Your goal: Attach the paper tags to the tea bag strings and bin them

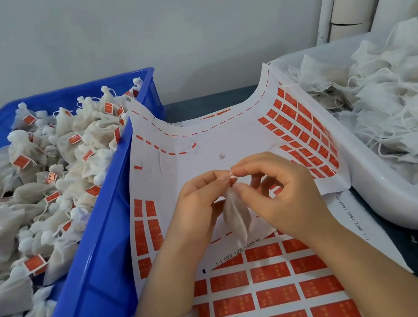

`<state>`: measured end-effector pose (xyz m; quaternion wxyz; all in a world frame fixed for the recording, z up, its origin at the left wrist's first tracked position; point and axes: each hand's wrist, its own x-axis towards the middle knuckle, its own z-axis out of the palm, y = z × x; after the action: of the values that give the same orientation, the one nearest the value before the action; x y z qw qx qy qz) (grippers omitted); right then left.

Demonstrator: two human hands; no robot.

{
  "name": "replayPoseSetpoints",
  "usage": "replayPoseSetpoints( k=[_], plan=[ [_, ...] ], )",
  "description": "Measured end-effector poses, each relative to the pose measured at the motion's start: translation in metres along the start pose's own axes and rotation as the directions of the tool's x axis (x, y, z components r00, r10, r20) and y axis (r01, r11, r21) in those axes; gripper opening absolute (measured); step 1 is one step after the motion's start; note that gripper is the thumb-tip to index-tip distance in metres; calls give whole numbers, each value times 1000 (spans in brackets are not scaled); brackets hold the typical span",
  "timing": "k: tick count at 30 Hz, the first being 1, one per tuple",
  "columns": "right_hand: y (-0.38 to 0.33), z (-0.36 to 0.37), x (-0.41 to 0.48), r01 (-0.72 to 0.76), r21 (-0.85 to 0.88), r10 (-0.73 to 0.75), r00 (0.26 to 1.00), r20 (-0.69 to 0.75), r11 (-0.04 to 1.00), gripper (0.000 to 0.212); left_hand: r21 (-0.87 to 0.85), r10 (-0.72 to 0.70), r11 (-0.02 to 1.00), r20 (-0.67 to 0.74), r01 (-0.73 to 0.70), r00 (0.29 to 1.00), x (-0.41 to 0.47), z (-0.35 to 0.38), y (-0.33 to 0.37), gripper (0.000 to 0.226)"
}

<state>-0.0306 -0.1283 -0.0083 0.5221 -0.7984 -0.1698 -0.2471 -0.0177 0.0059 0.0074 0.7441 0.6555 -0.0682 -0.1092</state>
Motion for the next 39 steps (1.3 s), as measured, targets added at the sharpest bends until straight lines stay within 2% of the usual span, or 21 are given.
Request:
replayPoseSetpoints(
  k=[7, 12, 14, 18, 22, 25, 30, 32, 34, 37, 39],
  plan=[
    [4, 1, 1, 33, -115, -42, 996, -78, 993, 17, 47, 56, 997, -36, -54, 998, 5, 2, -6, 22],
    [5, -5, 3, -22, -128, 17, 999, -38, 992, 3, 249, 140, 962, -105, -110, 985, 6, 0, -11, 23],
    [5, -8, 4, -30, -127, 30, 1000, -7, 991, 6, 308, 160, 944, -117, -118, 980, 6, 0, -13, 23],
    [4, -8, 3, -43, -68, 44, 999, 11, 997, 1, 366, 149, 925, -106, -100, 983, 7, 0, -16, 23],
    [5, -10, 5, -80, 24, 81, 996, -39, 996, 21, 360, 146, 928, -121, -94, 982, 7, 0, -17, 23],
    [9, -12, 6, -173, 126, 184, 979, -83, 977, 33, 322, 147, 942, -131, -98, 980, 7, -1, -15, 22],
    [9, -9, 7, -227, 199, 248, 965, -84, 953, 27, 386, 193, 915, -168, -116, 967, 7, 2, -16, 13],
    [9, -9, 7, -243, 223, 263, 962, -67, 944, 23, 431, 229, 891, -157, -142, 961, 7, 3, -14, 18],
    [9, -8, 7, -263, 232, 284, 957, -62, 937, 20, 403, 232, 901, -141, -158, 962, 6, 2, -13, 19],
    [10, -4, 5, -295, 272, 326, 942, -78, 916, 19, 356, 200, 925, -145, -137, 969, 4, 3, -10, 2],
    [10, 0, 2, -320, 295, 356, 931, -75, 900, 19, 370, 218, 917, -156, -147, 963, 5, 4, -12, 12]
  ],
)
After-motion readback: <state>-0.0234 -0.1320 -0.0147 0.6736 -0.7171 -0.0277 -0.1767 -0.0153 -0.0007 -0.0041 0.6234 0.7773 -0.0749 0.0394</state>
